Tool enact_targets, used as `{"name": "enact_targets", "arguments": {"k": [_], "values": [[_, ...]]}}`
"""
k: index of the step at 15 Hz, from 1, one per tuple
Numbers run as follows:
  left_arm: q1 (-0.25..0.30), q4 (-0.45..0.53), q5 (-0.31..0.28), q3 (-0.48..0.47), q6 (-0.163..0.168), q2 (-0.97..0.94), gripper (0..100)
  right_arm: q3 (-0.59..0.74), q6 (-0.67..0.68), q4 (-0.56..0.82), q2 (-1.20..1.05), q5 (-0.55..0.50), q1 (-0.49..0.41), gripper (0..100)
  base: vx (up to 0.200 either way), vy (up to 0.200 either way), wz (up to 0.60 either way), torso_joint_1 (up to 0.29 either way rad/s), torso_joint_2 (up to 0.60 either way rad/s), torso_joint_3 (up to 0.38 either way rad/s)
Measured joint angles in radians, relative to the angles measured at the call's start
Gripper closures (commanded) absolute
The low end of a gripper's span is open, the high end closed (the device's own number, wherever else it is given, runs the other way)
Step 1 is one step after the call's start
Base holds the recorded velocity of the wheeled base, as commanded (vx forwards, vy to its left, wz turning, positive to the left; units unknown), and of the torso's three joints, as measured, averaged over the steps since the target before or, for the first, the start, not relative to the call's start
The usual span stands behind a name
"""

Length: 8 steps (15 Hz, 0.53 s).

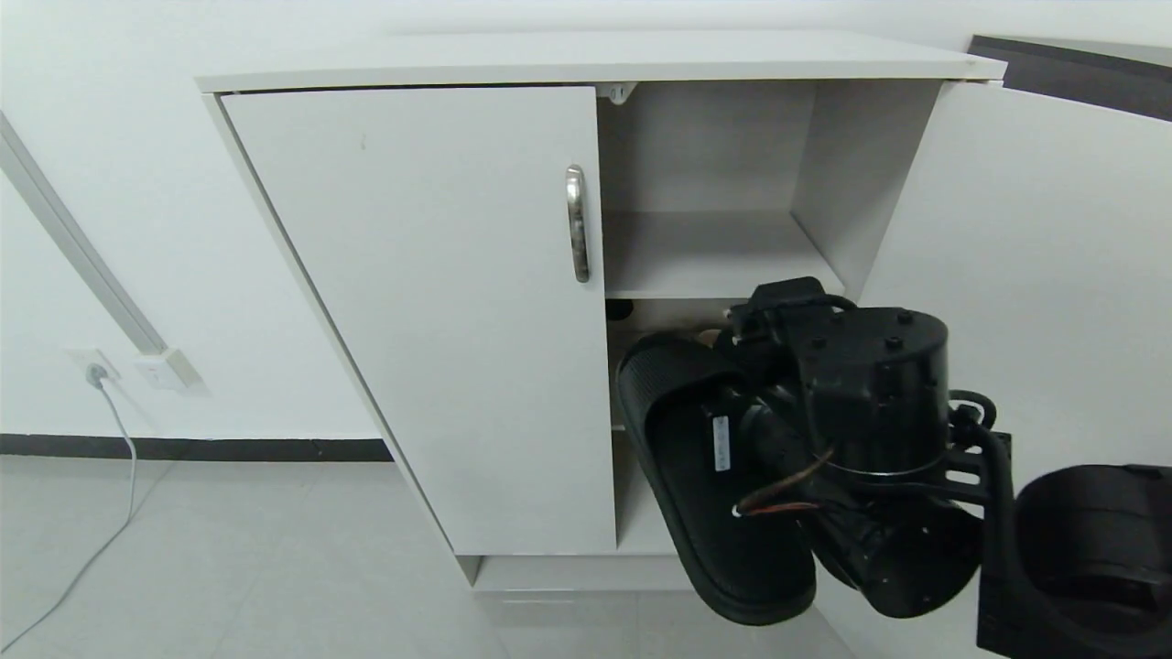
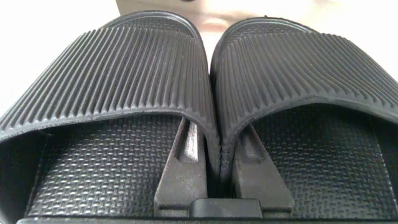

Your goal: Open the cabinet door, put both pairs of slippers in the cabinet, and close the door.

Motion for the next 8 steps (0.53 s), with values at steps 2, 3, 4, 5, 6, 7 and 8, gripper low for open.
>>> {"name": "enact_targets", "arguments": {"k": [2, 3, 4, 5, 6, 7, 8], "values": [[0.0, 0.0, 0.0, 0.0, 0.0, 0.0, 100, -0.132, 0.044, 0.111, 0.033, -0.067, -0.004, 100, 0.0, 0.0, 0.0, 0.0, 0.0, 0.0], [0.0, 0.0, 0.0, 0.0, 0.0, 0.0, 100, -0.191, 0.07, 0.195, 0.045, -0.094, -0.011, 100, 0.0, 0.0, 0.0, 0.0, 0.0, 0.0], [0.0, 0.0, 0.0, 0.0, 0.0, 0.0, 100, -0.246, 0.091, 0.271, 0.057, -0.115, -0.02, 100, 0.0, 0.0, 0.0, 0.0, 0.0, 0.0], [0.0, 0.0, 0.0, 0.0, 0.0, 0.0, 100, -0.289, 0.101, 0.304, 0.065, -0.129, -0.034, 100, 0.0, 0.0, 0.0, 0.0, 0.0, 0.0], [0.0, 0.0, 0.0, 0.0, 0.0, 0.0, 100, -0.312, 0.103, 0.318, 0.069, -0.136, -0.043, 100, 0.0, 0.0, 0.0, 0.0, 0.0, 0.0], [0.0, 0.0, 0.0, 0.0, 0.0, 0.0, 100, -0.331, 0.103, 0.324, 0.072, -0.139, -0.05, 100, 0.0, 0.0, 0.0, 0.0, 0.0, 0.0], [0.0, 0.0, 0.0, 0.0, 0.0, 0.0, 100, -0.339, 0.102, 0.324, 0.075, -0.14, -0.053, 100, 0.0, 0.0, 0.0, 0.0, 0.0, 0.0]]}}
